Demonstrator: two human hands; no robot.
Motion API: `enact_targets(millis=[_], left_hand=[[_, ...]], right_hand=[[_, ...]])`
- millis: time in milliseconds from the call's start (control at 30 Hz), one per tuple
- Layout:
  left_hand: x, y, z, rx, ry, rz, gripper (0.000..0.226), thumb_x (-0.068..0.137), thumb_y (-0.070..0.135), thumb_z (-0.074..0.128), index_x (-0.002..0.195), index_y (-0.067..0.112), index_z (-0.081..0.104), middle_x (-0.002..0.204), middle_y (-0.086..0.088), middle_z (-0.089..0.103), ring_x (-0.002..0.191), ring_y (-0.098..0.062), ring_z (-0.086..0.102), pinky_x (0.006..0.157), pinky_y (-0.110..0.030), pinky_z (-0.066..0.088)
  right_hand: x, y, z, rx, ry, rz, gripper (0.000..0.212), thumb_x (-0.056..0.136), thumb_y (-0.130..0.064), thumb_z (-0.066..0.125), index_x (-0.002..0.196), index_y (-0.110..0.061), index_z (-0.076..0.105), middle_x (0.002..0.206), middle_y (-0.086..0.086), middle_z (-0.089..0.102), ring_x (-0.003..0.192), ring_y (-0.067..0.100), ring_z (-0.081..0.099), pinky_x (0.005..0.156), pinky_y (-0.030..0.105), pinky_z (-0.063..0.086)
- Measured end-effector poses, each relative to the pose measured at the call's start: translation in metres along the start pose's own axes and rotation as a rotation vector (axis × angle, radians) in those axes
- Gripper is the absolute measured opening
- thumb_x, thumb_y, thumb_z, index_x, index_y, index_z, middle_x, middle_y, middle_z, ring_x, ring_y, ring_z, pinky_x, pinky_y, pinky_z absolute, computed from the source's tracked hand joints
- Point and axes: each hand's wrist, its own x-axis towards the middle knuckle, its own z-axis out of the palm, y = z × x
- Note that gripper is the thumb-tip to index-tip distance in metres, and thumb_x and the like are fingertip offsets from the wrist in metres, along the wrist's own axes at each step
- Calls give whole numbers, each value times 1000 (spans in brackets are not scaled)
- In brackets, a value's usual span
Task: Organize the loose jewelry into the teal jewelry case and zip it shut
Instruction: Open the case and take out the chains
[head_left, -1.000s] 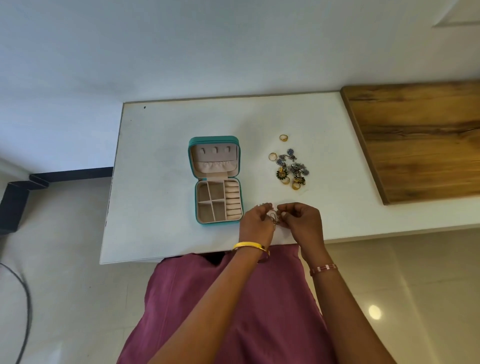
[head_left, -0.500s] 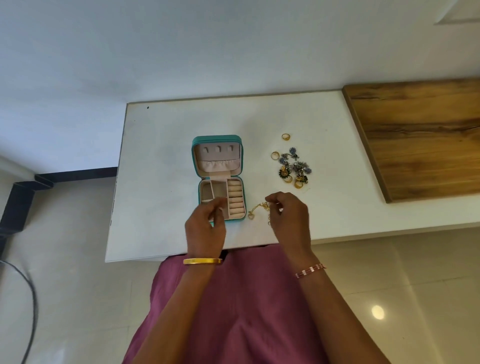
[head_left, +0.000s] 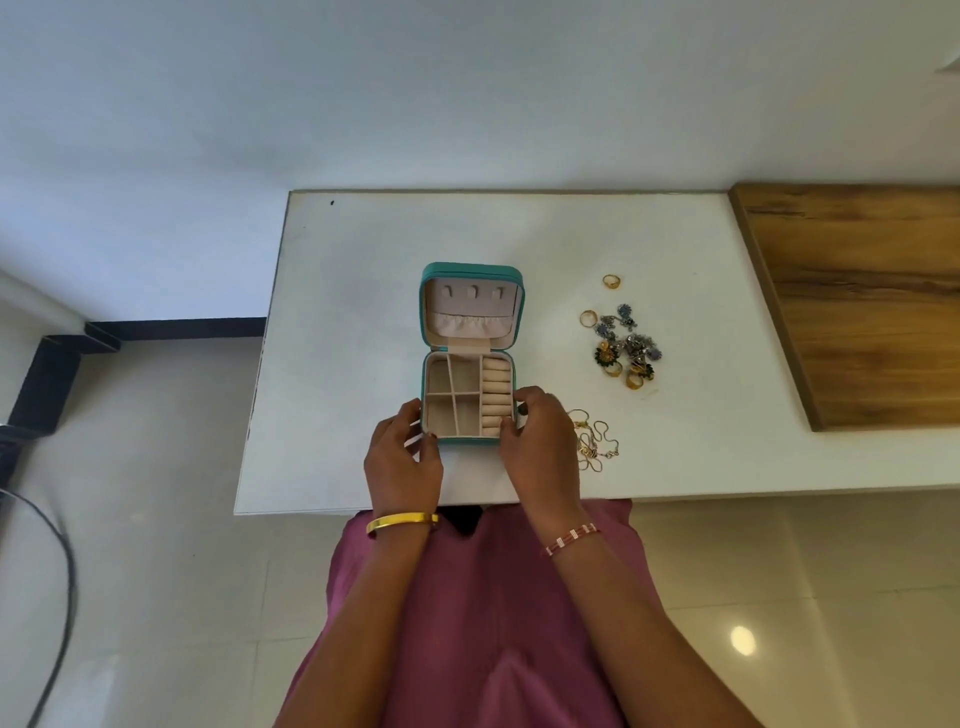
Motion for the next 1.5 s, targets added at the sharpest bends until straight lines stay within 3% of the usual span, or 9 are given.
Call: enact_targets(millis=[167,367,500,600,667,800,1100,1333,1500], left_hand=[[-1,-3,-2,-22,-9,6,38,82,-3,55,118,8,57,114,-13,61,88,-10,56,82,-20,45],[-1,-5,-3,-26,-5,25,40,82,-4,55,120,7,56,116,-14,60,93,-14,58,84,-21,44],[0,-7,-2,12,2,35,40,82,-3,56,120,7,56,117,-14,61,100,-20,60,82,-11,40],[0,-8,-1,14,3,40,40,81,-2,57,120,8,56,118,-14,61,105,-26,60,87,-18,41],[0,-8,-2,17,-2,30,40,82,-1,57,121,8,56,118,-14,60,105,-25,60,85,-14,40],[-1,-8,-2,-6,-1,28,40,82,-4,56,120,6,55,117,-15,60,104,-25,59,81,-2,32],[-1,-8,-1,-8,-1,17,40,83,-3,55,122,7,54,119,-14,59,105,-23,58,81,1,30],[-2,-8,-1,-45,9,31,39,83,-4,54,120,6,55,117,-14,59,96,-15,56,79,0,34],[-7,-1,-6,-108,135,111,35,83,-5,52,115,8,59,108,-7,59,92,-12,57,80,-4,41]], right_hand=[[9,-25,8,-162,134,-204,21,88,-19,56,103,-5,61,103,15,58,94,28,55,65,27,38],[29,-37,28,-287,50,-209,34,92,-35,50,97,-5,64,99,13,64,90,25,60,65,27,39],[33,-38,36,-322,76,-215,31,92,-30,51,91,-3,67,89,14,66,82,28,62,59,26,36],[33,-41,39,-345,83,-186,22,87,-21,58,79,-3,68,76,13,67,69,27,64,53,23,35],[32,-43,41,-365,101,-187,17,82,-16,65,70,-4,68,66,11,66,59,26,63,49,20,33],[33,-39,39,-327,78,-218,23,90,-21,55,82,-3,68,78,14,68,70,28,64,55,22,34],[33,-32,27,-248,-13,-229,28,92,-29,51,103,-6,64,102,12,65,92,24,62,67,23,37],[29,-27,17,-71,12,-207,21,89,-22,56,92,-4,67,93,14,67,83,25,62,66,24,40],[15,-3,-10,101,113,-135,13,85,-14,61,89,-4,69,84,12,69,70,15,57,63,17,38]])
